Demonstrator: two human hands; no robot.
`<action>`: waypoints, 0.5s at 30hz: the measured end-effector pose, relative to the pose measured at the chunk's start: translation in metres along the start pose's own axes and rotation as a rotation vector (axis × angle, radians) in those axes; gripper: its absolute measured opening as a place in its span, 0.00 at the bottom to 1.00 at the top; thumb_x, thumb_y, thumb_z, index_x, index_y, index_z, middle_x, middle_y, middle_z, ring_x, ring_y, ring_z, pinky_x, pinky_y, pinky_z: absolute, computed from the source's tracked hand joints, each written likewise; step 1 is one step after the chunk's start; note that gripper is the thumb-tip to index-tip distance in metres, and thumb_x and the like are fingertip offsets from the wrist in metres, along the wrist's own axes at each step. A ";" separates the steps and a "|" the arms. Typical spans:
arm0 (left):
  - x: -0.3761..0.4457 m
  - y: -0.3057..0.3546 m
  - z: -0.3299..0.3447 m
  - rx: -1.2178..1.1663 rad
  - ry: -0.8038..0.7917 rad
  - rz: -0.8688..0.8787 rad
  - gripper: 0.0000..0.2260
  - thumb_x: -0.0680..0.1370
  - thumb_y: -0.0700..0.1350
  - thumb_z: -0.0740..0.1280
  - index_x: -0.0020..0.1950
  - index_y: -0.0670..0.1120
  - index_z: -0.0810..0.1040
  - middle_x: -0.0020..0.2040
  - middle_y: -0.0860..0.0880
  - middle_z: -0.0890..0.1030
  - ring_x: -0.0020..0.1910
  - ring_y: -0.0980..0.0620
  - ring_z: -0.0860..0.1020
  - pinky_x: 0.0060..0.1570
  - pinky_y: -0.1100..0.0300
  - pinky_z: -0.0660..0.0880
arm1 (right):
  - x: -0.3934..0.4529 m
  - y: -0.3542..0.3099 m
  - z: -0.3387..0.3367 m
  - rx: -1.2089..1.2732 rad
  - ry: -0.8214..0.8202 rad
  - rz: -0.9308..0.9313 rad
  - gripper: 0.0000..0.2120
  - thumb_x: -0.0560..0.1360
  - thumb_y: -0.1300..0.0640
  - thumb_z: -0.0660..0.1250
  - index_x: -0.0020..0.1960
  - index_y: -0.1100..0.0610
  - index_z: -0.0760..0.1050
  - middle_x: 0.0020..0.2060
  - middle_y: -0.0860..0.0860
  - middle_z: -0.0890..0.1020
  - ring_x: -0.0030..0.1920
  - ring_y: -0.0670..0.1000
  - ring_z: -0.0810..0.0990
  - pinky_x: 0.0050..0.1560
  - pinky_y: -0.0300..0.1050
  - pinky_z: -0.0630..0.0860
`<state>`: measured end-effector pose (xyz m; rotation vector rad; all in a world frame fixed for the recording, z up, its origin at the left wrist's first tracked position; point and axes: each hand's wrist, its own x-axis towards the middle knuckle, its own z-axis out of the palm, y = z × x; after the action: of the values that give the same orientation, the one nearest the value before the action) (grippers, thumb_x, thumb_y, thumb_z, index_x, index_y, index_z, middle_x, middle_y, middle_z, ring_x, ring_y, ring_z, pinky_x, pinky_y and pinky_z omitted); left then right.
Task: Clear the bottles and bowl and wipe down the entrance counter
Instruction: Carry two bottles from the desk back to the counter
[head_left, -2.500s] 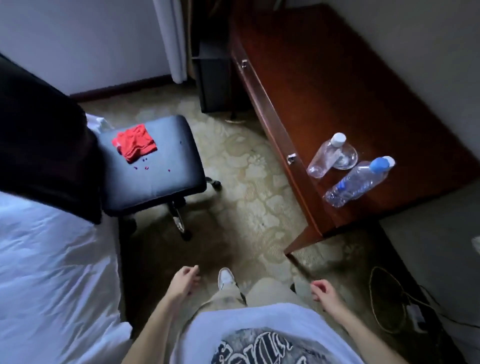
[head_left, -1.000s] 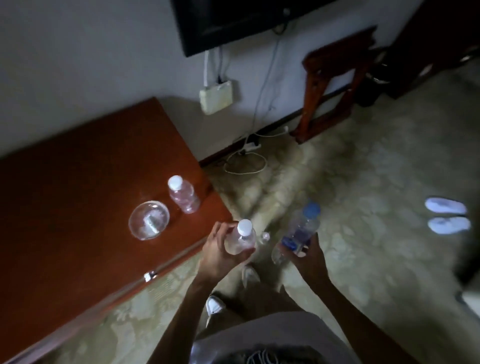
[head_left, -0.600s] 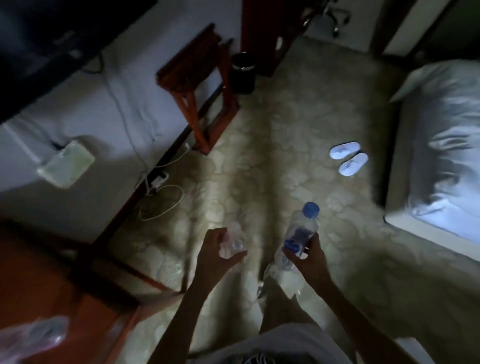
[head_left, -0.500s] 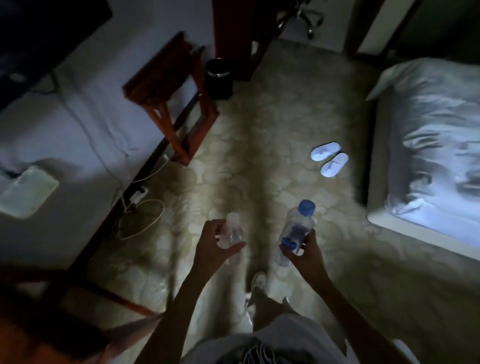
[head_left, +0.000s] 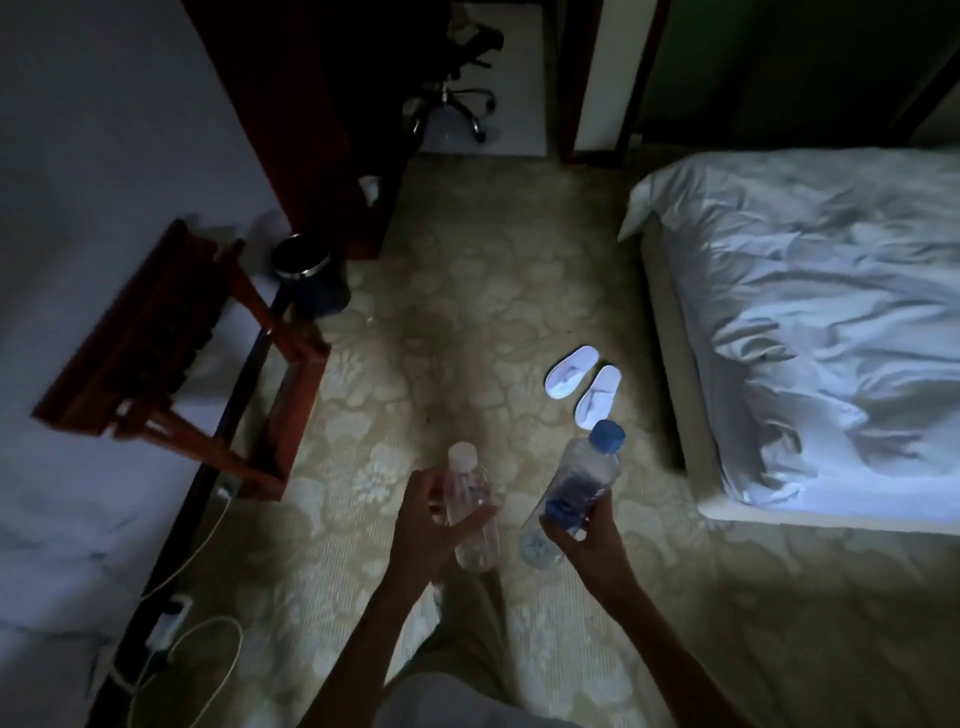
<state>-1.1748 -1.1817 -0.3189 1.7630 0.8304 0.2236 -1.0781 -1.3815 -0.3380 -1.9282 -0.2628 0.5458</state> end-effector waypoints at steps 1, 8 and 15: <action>0.031 0.008 0.003 -0.018 -0.011 0.007 0.31 0.62 0.49 0.82 0.60 0.46 0.74 0.52 0.56 0.79 0.49 0.63 0.79 0.43 0.70 0.77 | 0.027 -0.008 0.002 0.002 0.014 -0.003 0.27 0.72 0.59 0.73 0.65 0.48 0.62 0.56 0.44 0.77 0.55 0.38 0.78 0.55 0.40 0.78; 0.228 0.098 -0.006 -0.043 -0.144 0.075 0.23 0.63 0.52 0.81 0.52 0.59 0.74 0.51 0.57 0.80 0.49 0.61 0.80 0.42 0.69 0.77 | 0.216 -0.108 -0.003 -0.064 0.101 -0.027 0.27 0.72 0.63 0.73 0.63 0.56 0.61 0.55 0.52 0.78 0.54 0.51 0.80 0.54 0.49 0.78; 0.410 0.158 -0.007 -0.087 -0.145 0.055 0.25 0.63 0.51 0.81 0.56 0.55 0.75 0.52 0.57 0.81 0.50 0.61 0.80 0.45 0.65 0.77 | 0.386 -0.174 0.005 0.016 0.195 -0.009 0.24 0.70 0.63 0.75 0.56 0.47 0.65 0.51 0.45 0.77 0.50 0.41 0.80 0.52 0.42 0.78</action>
<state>-0.8115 -0.9387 -0.2767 1.7003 0.6596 0.1634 -0.7334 -1.1432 -0.2790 -1.9481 -0.1421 0.3495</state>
